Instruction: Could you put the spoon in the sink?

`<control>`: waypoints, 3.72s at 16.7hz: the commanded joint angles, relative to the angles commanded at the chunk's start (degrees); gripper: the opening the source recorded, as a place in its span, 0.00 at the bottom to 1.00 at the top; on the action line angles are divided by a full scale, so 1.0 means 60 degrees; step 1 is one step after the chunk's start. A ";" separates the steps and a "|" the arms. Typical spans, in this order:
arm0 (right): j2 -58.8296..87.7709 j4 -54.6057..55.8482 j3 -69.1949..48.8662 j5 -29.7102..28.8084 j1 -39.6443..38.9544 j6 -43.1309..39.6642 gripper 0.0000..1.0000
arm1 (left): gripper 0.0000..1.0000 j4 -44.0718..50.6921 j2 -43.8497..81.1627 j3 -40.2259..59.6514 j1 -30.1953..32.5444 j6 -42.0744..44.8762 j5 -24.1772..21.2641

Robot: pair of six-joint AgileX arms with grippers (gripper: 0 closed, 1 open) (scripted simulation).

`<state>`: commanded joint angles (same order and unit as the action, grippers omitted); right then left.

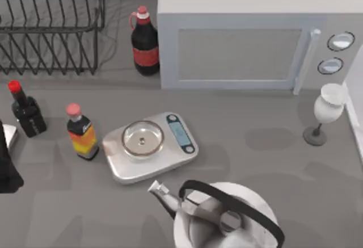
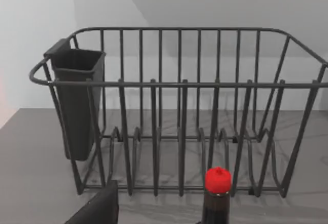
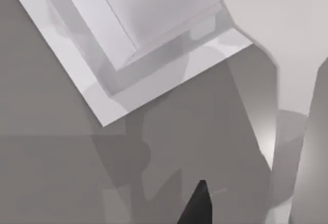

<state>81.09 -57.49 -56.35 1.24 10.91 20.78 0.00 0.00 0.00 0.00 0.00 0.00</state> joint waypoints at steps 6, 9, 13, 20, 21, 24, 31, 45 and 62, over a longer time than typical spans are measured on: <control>0.2389 -0.1406 -0.2683 0.0221 0.0154 0.0263 0.00 | 1.00 0.0000 0.0000 0.0000 0.0000 0.0000 0.0000; 0.4700 -0.2541 -0.5320 0.0226 0.0144 0.0316 0.00 | 1.00 0.0000 0.0000 0.0000 0.0000 0.0000 0.0000; 0.7801 -0.4005 -1.0045 0.0103 0.0053 0.0279 0.00 | 1.00 0.0000 0.0000 0.0000 0.0000 0.0000 0.0000; 1.1454 -0.5494 -1.6612 -0.0150 -0.0046 0.0221 0.00 | 1.00 0.0000 0.0000 0.0000 0.0000 0.0000 0.0000; 1.1804 -0.5637 -1.7150 -0.0176 -0.0057 0.0213 0.00 | 1.00 0.0000 0.0000 0.0000 0.0000 0.0000 0.0000; 1.2601 -0.6002 -1.8152 -0.0243 -0.0088 0.0194 0.00 | 1.00 0.0000 0.0000 0.0000 0.0000 0.0000 0.0000; 1.2761 -0.6050 -1.8282 -0.0243 -0.0030 0.0216 0.00 | 1.00 0.0000 0.0000 0.0000 0.0000 0.0000 0.0000; 1.1247 -0.2936 -1.3626 -0.0242 -0.0167 0.0254 0.00 | 1.00 0.0000 0.0000 0.0000 0.0000 0.0000 0.0000; 1.1247 -0.2936 -1.3626 -0.0242 -0.0167 0.0254 1.00 | 1.00 0.0000 0.0000 0.0000 0.0000 0.0000 0.0000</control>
<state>148.57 -75.10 -138.10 -0.22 9.91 22.30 0.00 0.00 0.00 0.00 0.00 0.00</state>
